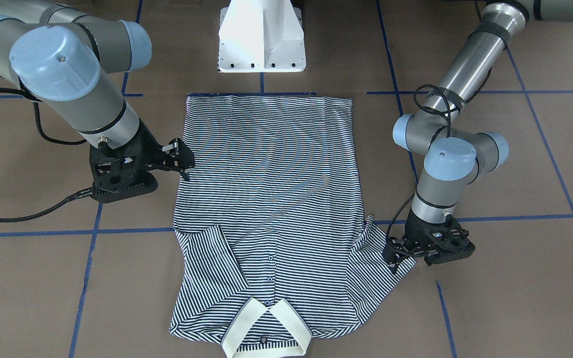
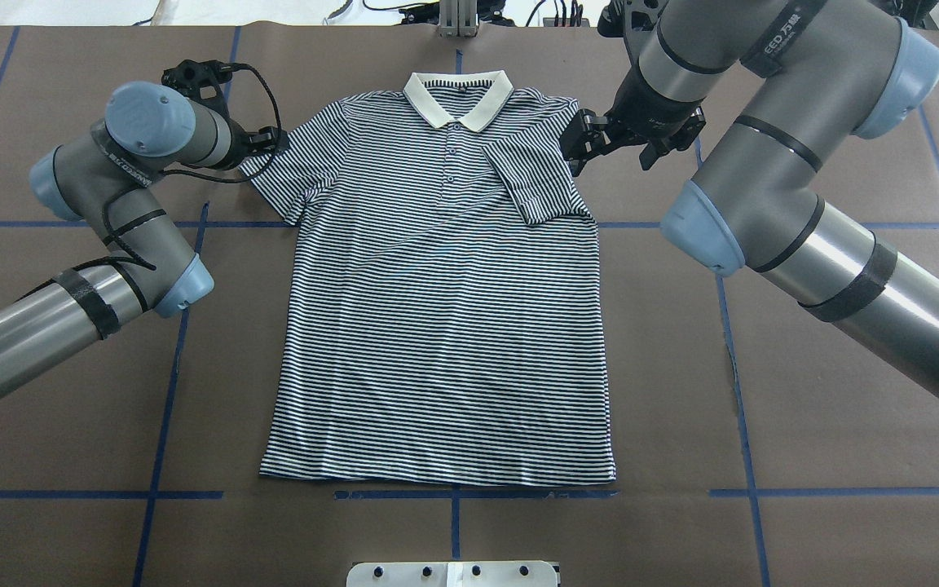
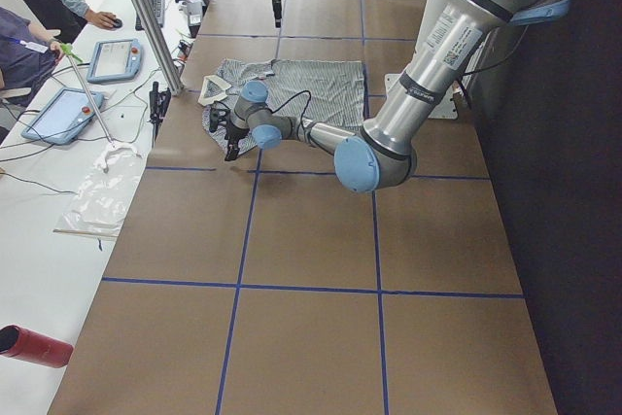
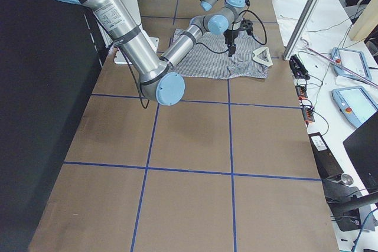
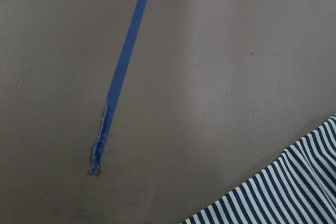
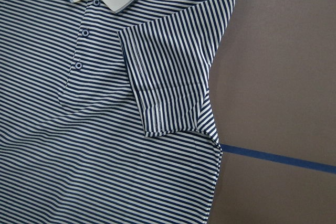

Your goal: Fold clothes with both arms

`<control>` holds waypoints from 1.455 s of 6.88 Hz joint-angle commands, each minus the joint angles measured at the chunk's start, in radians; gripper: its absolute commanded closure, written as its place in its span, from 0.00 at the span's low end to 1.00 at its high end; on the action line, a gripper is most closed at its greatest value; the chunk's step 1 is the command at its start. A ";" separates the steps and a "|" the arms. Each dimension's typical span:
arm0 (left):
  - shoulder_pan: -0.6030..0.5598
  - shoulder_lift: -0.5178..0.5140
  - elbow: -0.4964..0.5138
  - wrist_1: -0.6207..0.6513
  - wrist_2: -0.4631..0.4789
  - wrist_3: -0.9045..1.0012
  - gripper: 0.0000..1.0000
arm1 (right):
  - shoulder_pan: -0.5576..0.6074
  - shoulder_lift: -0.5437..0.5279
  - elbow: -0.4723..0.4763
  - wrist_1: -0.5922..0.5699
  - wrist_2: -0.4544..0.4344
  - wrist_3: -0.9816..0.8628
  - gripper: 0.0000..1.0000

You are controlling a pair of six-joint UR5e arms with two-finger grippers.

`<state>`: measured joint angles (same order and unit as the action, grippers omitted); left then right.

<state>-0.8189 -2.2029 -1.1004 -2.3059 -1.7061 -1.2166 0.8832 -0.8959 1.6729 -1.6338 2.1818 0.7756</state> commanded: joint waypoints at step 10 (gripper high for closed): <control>0.009 0.000 -0.028 0.016 -0.001 0.052 0.90 | 0.003 0.002 0.001 0.000 0.001 0.001 0.00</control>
<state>-0.8081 -2.2040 -1.1145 -2.2931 -1.7051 -1.1643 0.8864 -0.8943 1.6736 -1.6337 2.1829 0.7762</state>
